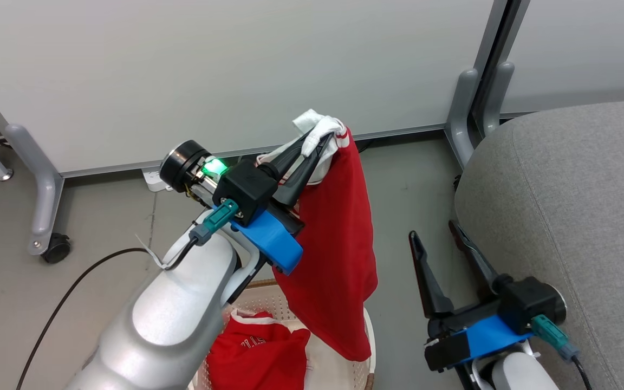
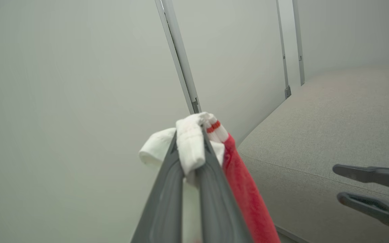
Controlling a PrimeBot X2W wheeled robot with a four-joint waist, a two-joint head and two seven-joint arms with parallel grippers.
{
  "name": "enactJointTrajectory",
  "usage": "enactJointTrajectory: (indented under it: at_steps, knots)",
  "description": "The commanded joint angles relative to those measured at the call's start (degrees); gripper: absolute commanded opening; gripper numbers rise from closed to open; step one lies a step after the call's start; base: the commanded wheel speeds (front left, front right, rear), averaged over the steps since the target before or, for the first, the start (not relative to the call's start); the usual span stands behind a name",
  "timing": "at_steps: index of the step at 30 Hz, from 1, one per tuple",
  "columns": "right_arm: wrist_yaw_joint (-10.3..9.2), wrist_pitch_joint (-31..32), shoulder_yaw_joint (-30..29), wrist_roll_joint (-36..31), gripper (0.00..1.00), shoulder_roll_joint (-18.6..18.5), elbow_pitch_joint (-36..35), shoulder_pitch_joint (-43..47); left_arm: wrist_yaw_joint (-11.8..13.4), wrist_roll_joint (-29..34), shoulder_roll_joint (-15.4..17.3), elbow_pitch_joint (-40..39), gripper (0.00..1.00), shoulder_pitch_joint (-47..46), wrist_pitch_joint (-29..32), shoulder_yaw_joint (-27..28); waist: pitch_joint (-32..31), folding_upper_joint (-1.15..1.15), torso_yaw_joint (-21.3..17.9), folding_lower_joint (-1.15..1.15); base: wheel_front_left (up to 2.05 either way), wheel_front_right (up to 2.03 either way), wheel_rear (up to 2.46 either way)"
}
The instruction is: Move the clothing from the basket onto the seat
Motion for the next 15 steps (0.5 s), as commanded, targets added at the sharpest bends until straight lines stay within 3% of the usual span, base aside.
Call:
enactJointTrajectory:
  at_steps: [1, 9, 15]
  knots:
    - [-0.02, -0.01, 1.57, -0.55, 1.0, -0.13, -0.4, -1.46, -0.15, 0.21, -0.09, 0.09, 0.0, 0.22, -0.2, 0.37, 0.08, 0.0, 0.01, 0.0, 0.0, 0.0, 0.0]
    - [-0.03, -0.02, 9.96, -1.13, 1.0, -0.14, -0.38, -7.49, -0.27, 0.54, -0.41, -0.02, 0.0, -0.63, -0.2, 0.46, 1.38, 0.0, 0.27, 0.0, 0.0, 0.0, 0.0]
    - [-0.03, -0.01, 11.59, -2.04, 1.0, -0.14, 3.17, -13.34, -0.44, 0.91, -1.11, 0.05, 0.0, -1.42, -0.2, -0.17, 2.33, 0.0, 0.85, 0.0, 0.0, 0.0, 0.0]
